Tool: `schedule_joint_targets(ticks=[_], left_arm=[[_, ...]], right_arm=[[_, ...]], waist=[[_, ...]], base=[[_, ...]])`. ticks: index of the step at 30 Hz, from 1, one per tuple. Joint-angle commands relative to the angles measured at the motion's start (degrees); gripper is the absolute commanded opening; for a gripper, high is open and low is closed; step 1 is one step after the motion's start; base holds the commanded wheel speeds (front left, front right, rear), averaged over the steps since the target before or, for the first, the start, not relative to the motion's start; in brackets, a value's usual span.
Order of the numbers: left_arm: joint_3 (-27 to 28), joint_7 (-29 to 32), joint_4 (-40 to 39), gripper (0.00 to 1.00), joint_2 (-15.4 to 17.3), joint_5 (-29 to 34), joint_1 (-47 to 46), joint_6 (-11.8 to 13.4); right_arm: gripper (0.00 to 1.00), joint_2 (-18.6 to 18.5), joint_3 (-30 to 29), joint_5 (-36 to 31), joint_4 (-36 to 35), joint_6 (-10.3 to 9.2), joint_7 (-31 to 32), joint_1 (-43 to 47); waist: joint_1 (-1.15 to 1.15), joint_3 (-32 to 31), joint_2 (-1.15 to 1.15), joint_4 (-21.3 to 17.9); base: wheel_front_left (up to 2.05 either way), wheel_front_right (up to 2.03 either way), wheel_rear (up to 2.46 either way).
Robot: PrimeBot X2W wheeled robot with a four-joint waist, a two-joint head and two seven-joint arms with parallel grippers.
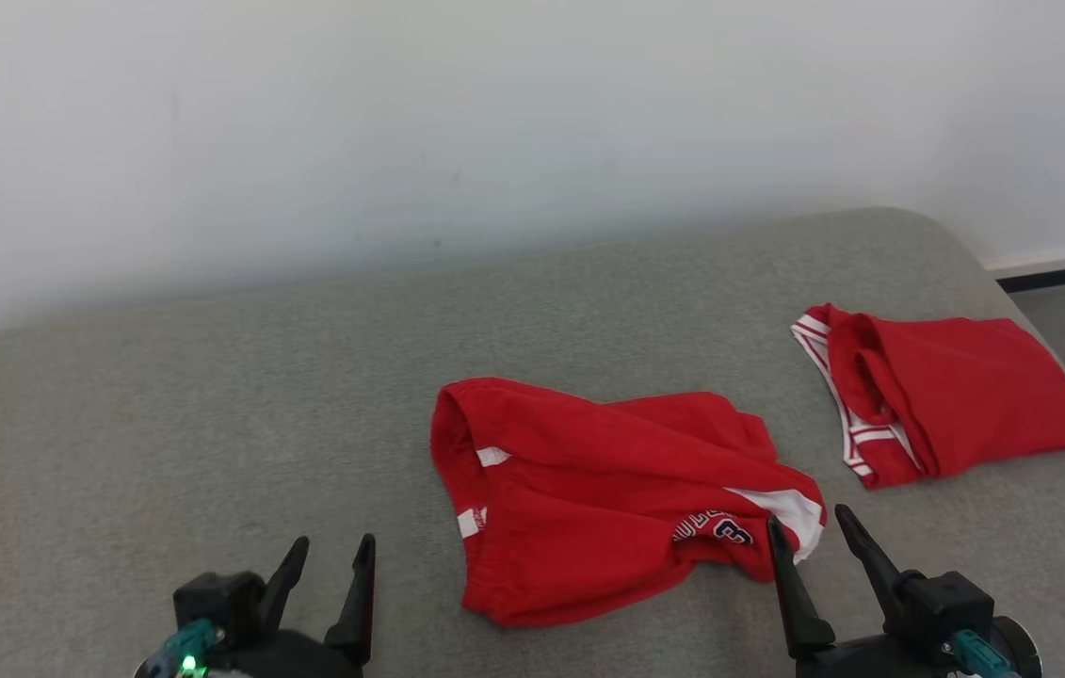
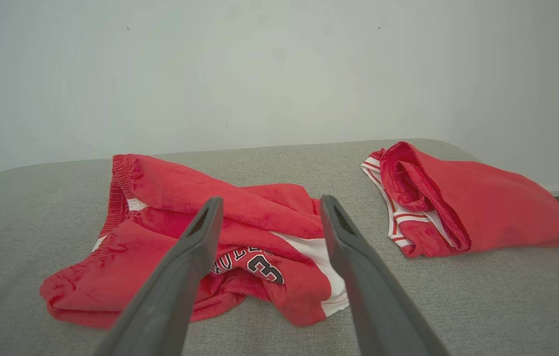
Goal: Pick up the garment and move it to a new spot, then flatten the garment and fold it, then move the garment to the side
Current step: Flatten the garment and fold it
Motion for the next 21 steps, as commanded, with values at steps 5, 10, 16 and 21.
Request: schedule_joint_targets(ticks=[5,10,16,21], left_arm=[[-2.0,1.3,6.7,1.0,0.4,-1.5,-6.4,-1.2],[-4.3,0.8,13.1,1.0,0.4,-2.9,-11.2,-1.8],[-6.3,0.0,19.8,1.0,0.2,-5.1,-16.7,-2.2],[-7.9,0.7,24.4,1.0,0.2,-6.0,-20.6,-2.1]], right_arm=[[1.0,0.2,1.5,0.7,0.1,-0.16,0.2,-1.4],[1.0,0.2,3.1,1.2,0.5,-0.16,0.4,-2.3],[1.0,0.2,4.0,1.9,0.8,-0.16,0.3,-3.1],[1.0,0.2,4.6,2.4,1.2,-0.16,-0.1,-4.0]], waist=[[0.0,2.1,0.0,-4.3],[0.0,4.1,0.0,-7.2],[0.0,6.2,0.0,-9.7],[0.0,7.4,0.0,-11.1]], base=[[0.0,0.0,0.0],[0.0,0.0,0.0],[0.0,0.0,0.0],[0.0,0.0,0.0]])
